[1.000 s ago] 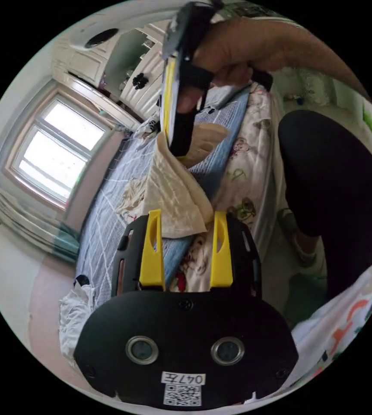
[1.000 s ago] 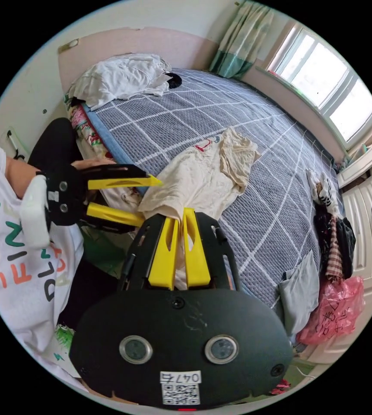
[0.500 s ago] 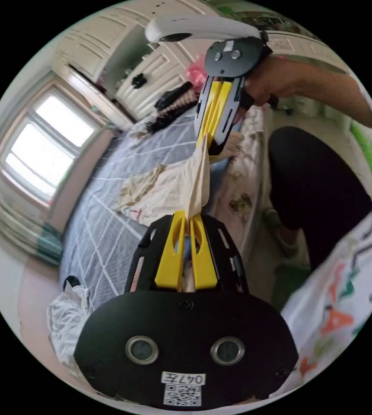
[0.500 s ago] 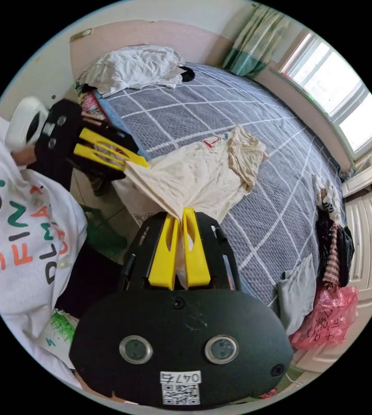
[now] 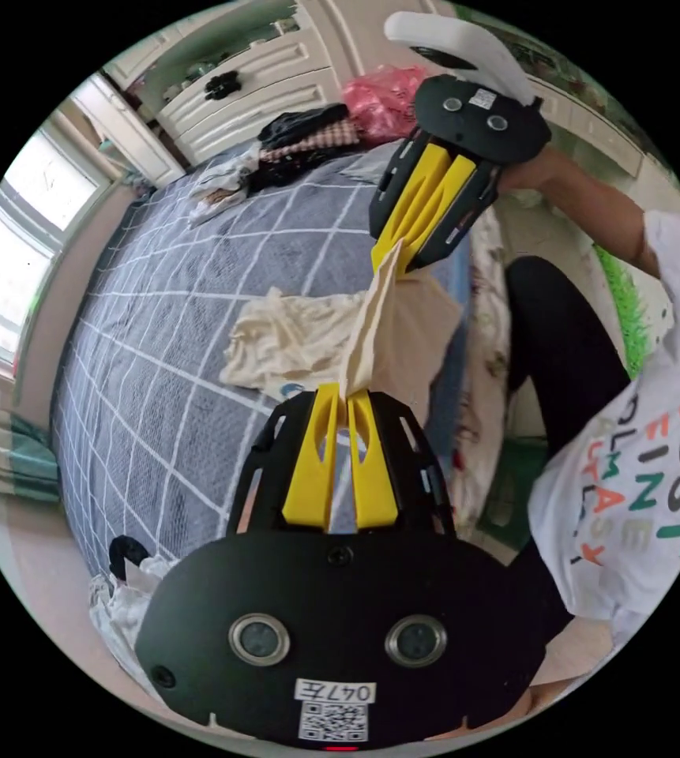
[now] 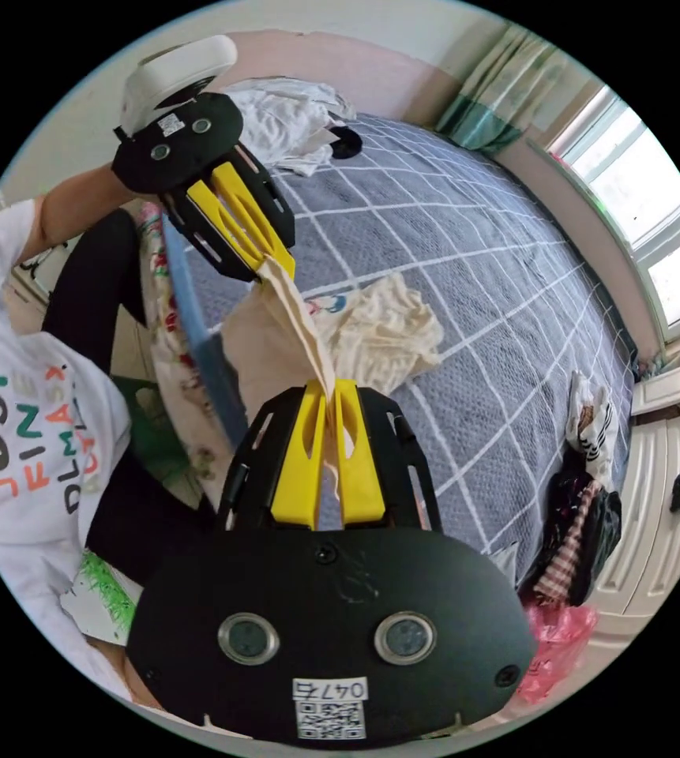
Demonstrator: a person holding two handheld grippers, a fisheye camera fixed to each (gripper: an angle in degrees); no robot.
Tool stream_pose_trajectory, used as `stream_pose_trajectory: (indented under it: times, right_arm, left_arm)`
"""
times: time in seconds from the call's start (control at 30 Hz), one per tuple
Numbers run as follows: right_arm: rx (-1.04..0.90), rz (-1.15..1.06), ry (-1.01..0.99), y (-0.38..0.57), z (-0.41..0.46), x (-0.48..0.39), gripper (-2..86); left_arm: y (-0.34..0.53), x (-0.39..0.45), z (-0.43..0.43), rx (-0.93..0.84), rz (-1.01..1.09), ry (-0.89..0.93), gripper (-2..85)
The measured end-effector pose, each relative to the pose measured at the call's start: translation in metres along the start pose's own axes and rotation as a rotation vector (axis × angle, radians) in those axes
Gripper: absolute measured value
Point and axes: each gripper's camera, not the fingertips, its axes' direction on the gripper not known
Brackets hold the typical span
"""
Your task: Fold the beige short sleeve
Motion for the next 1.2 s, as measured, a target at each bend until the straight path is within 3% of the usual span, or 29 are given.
stream_pose_trajectory:
  times: [0.33, 0.53, 0.67, 0.83, 0.97, 1.07, 1.2]
  right_arm:
    - [-0.014, 0.106, -0.127, -0.037, 0.13, 0.166, 2.0]
    - [0.215, 0.338, -0.249, 0.007, 0.151, 0.217, 4.9]
    - [0.36, 0.225, -0.203, 0.048, 0.11, 0.173, 8.4]
    - [0.325, -0.039, -0.169, 0.082, 0.101, 0.073, 9.9]
    - [0.217, -0.281, 0.08, 0.093, 0.124, 0.006, 9.5]
    - [0.106, -0.35, 0.149, 0.097, 0.144, -0.01, 8.3]
    - [0.051, -0.375, 0.198, 0.114, 0.159, -0.017, 4.4]
  left_arm:
    - [-0.052, -0.166, 0.079, -0.051, -0.16, 0.133, 4.5]
    - [-0.027, -0.234, 0.076, 0.021, -0.37, 0.136, 8.2]
    - [-0.015, -0.208, 0.021, 0.191, -0.281, 0.228, 6.7]
    - [-0.034, -0.106, 0.012, 0.126, -0.074, 0.216, 14.8]
    - [-0.051, -0.06, 0.042, 0.057, -0.028, 0.188, 18.2]
    - [-0.062, -0.05, 0.041, 0.07, -0.01, 0.125, 17.4]
    - [-0.077, -0.056, 0.032, 0.092, -0.052, 0.123, 9.9]
